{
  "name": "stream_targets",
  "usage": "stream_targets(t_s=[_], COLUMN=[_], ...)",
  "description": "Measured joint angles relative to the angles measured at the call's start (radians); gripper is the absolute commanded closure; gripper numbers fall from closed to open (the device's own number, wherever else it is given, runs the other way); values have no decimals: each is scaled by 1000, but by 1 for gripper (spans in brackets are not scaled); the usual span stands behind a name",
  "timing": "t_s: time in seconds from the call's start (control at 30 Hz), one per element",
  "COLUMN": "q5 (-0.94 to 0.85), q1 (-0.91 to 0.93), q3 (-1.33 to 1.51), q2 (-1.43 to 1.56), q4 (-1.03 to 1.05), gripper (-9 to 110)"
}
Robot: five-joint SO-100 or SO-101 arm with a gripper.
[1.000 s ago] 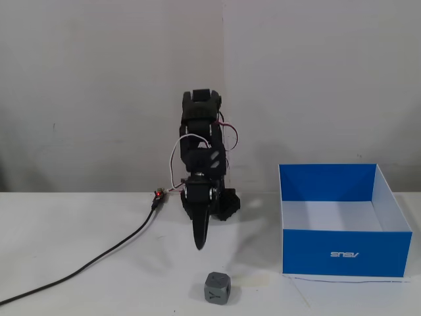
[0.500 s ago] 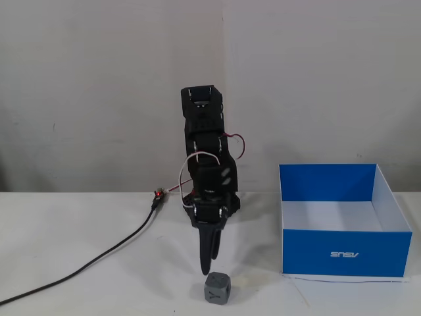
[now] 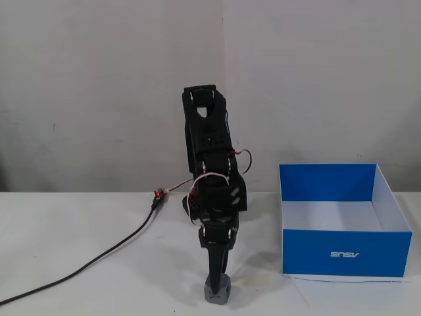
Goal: Pick the gray block and keep it in the box.
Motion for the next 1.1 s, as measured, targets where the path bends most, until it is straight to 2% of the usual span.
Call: stream_targets(t_s=[0.3, 0.47, 0.73, 1.1], q5=[2, 11, 12, 12], q1=[9, 37, 44, -40], q3=[0, 0, -28, -354], q2=[-60, -91, -97, -94], q4=[-54, -66, -69, 187], gripper=[85, 96, 99, 99])
